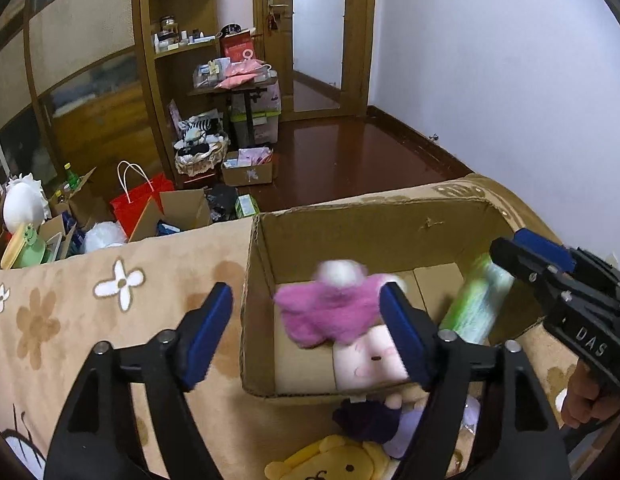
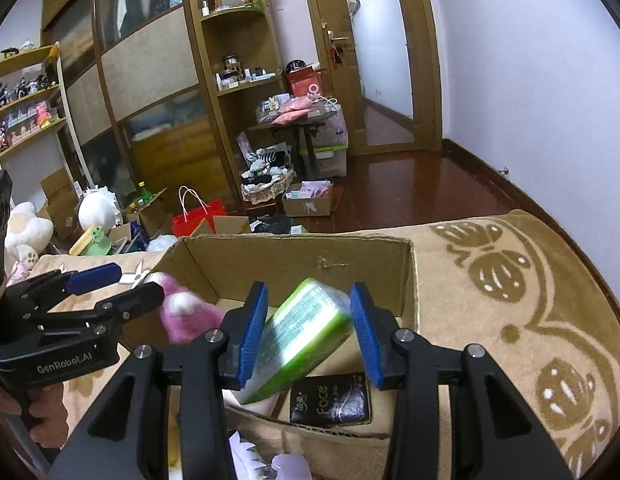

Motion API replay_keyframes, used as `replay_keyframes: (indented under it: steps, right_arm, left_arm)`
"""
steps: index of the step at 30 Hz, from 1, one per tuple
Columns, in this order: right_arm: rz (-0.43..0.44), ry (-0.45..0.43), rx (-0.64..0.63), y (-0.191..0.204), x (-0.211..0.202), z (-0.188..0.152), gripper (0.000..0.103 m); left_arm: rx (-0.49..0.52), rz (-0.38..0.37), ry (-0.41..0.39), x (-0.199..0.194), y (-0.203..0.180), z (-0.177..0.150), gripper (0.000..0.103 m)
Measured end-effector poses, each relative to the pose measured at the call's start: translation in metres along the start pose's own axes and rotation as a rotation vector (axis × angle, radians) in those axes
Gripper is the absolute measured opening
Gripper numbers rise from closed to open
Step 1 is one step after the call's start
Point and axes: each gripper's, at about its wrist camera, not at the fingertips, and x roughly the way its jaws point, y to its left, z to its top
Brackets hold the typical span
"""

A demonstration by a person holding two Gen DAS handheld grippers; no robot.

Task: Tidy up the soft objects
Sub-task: 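Lift both items over the box and release them inside, then move both tools toward the yellow bear and purple doll plush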

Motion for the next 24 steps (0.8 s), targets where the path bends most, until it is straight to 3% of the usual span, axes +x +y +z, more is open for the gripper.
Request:
replay_keyframes:
  steps: [5,10,14,24]
  right_arm:
    - [0.024,-0.018,0.027,0.0,-0.011,0.002,0.076]
    - [0.024,-0.043,0.029,0.006,-0.028,0.004,0.092]
    - [0.015,-0.058,0.031,0.01,-0.044,0.004,0.1]
    - [0.001,-0.058,0.022,0.02,-0.08,-0.008,0.103]
  left_arm:
    - [0.03,0.012,0.028,-0.006,-0.002,-0.005,0.092]
    - [0.015,0.019,0.019,-0.022,-0.002,-0.008,0.095]
    - [0.001,0.031,0.006,-0.038,0.002,-0.015,0.098]
    - [-0.006,0.043,0.038,-0.073,0.008,-0.035,0.099]
